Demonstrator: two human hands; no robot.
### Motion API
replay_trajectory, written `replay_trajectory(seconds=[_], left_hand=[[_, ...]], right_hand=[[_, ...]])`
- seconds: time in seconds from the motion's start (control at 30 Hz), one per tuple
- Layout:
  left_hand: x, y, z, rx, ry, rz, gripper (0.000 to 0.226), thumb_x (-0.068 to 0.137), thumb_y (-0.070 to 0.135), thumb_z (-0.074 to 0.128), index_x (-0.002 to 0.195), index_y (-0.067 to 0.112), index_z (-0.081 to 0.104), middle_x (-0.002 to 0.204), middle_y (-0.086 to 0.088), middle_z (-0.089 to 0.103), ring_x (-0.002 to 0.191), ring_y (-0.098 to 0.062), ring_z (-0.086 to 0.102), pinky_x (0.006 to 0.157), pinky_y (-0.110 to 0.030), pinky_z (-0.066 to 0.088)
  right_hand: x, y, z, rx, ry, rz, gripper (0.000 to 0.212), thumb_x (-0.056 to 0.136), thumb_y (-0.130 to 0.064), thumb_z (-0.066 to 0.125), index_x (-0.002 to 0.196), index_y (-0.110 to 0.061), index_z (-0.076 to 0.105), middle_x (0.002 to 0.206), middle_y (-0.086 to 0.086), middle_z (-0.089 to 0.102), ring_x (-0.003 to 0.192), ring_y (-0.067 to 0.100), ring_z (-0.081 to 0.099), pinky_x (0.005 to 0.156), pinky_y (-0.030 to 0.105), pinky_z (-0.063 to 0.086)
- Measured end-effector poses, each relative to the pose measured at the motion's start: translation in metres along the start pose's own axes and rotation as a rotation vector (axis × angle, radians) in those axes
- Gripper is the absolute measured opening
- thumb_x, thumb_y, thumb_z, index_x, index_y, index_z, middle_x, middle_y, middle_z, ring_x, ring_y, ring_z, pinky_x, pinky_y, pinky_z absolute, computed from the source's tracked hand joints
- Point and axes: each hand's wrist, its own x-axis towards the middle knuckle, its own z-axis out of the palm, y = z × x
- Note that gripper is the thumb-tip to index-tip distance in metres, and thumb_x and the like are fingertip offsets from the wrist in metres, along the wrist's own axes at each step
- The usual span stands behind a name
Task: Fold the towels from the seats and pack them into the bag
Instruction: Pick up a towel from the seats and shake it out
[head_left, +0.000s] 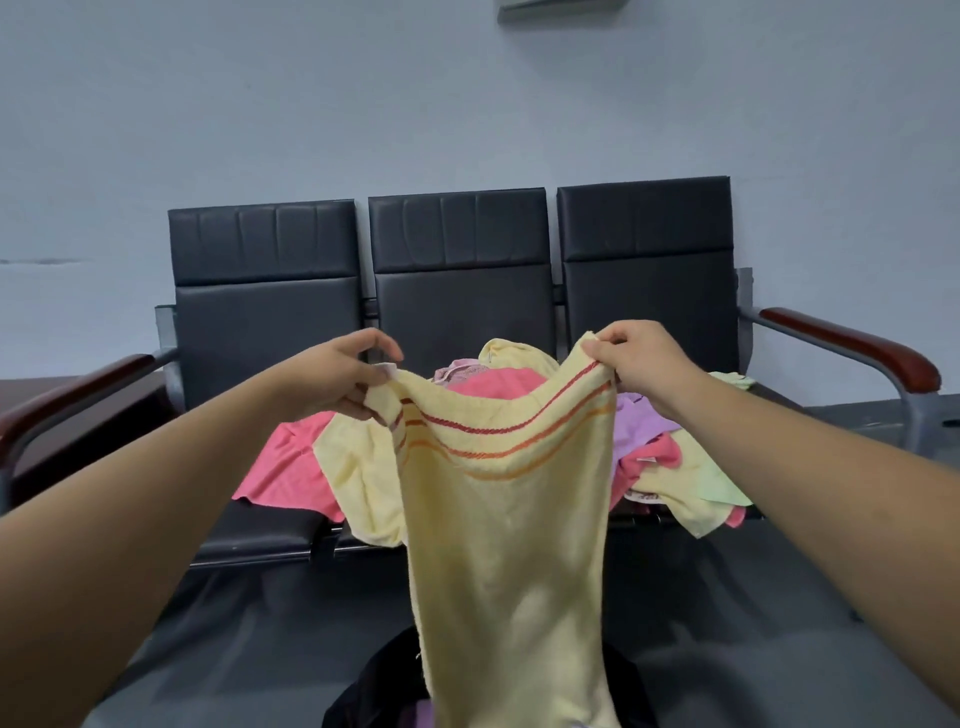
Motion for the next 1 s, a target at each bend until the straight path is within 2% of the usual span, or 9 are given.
replay_trajectory(seconds=[0.17,0.27,0.37,0.47,0.6,0.7,0.8,0.9,1.0], left_hand=[[0.0,0.025,0.025,-0.218,-0.129,0.035,0.018,0.102,0.001,0.048,0.093,0.009,0.062,0.085,-0.013,0.07,0.07,-0.019,0.071,0.062,-0.027,0.061],[0.0,0.04,0.038,-0.292,-0.216,0.08,0.017,0.101,-0.003,0.048,0.103,-0.001,0.065,0.093,-0.018,0.074,0.083,-0.024,0.076,0.077,-0.031,0.063],[0.0,0.05,0.045,-0.174,-0.271,0.153,0.021,0.095,-0.004,0.06,0.116,-0.005,0.064,0.112,-0.023,0.072,0.105,-0.031,0.072,0.091,-0.035,0.059],[-0.001,0.056,0.053,-0.016,-0.231,0.186,0.023,0.095,0.007,0.066,0.113,-0.008,0.064,0.104,-0.02,0.075,0.099,-0.03,0.074,0.089,-0.038,0.06],[-0.003,0.06,0.06,0.065,-0.15,0.203,0.034,0.097,0.024,0.064,0.104,-0.01,0.064,0.089,-0.014,0.078,0.085,-0.024,0.077,0.072,-0.026,0.062],[-0.003,0.057,0.063,0.111,-0.141,0.206,0.036,0.097,0.029,0.064,0.101,-0.007,0.066,0.086,-0.014,0.078,0.082,-0.024,0.077,0.066,-0.022,0.06],[0.001,0.053,0.064,0.114,-0.125,0.222,0.032,0.096,0.032,0.064,0.098,0.0,0.067,0.084,-0.013,0.077,0.079,-0.024,0.076,0.063,-0.022,0.058],[0.004,0.045,0.059,0.075,-0.266,0.15,0.024,0.097,0.027,0.064,0.101,0.004,0.065,0.091,-0.018,0.076,0.085,-0.029,0.076,0.067,-0.025,0.059],[0.01,0.021,0.056,0.346,-0.407,0.03,0.02,0.093,0.028,0.071,0.104,0.012,0.073,0.097,-0.01,0.078,0.095,-0.026,0.074,0.079,-0.028,0.06]], right_hand=[[0.001,-0.006,0.02,-0.064,0.043,-0.095,0.013,0.098,-0.018,0.062,0.089,-0.01,0.067,0.085,0.0,0.064,0.073,0.012,0.056,0.064,0.025,0.046],[-0.001,-0.014,0.03,-0.053,0.035,-0.129,0.004,0.096,-0.011,0.063,0.094,-0.014,0.064,0.077,0.002,0.063,0.066,0.016,0.055,0.061,0.026,0.043],[-0.011,-0.023,0.041,-0.058,-0.075,-0.212,0.023,0.094,0.003,0.051,0.1,-0.018,0.057,0.063,0.011,0.06,0.05,0.017,0.055,0.05,0.029,0.046],[-0.024,-0.03,0.05,-0.063,-0.204,-0.306,0.035,0.093,0.009,0.036,0.09,-0.012,0.065,0.065,0.011,0.068,0.057,0.017,0.07,0.053,0.022,0.05],[-0.03,-0.029,0.055,-0.052,-0.353,-0.297,0.016,0.094,-0.026,0.064,0.099,-0.015,0.074,0.078,-0.001,0.071,0.074,0.01,0.071,0.071,0.022,0.056],[-0.031,-0.024,0.062,-0.334,-0.322,-0.416,0.027,0.087,-0.051,0.07,0.086,-0.024,0.07,0.066,-0.008,0.061,0.058,0.002,0.057,0.059,0.021,0.046],[-0.027,-0.024,0.064,-0.25,-0.287,-0.432,0.026,0.095,-0.031,0.068,0.071,-0.022,0.062,0.059,-0.003,0.063,0.052,0.006,0.062,0.058,0.023,0.048],[-0.023,-0.029,0.056,-0.048,-0.275,-0.364,0.02,0.097,-0.014,0.067,0.08,-0.004,0.066,0.06,0.007,0.063,0.048,0.009,0.061,0.053,0.021,0.048],[-0.01,-0.021,0.04,0.075,-0.258,-0.251,0.022,0.096,-0.011,0.066,0.084,0.007,0.063,0.064,0.014,0.063,0.053,0.024,0.059,0.054,0.031,0.046]])
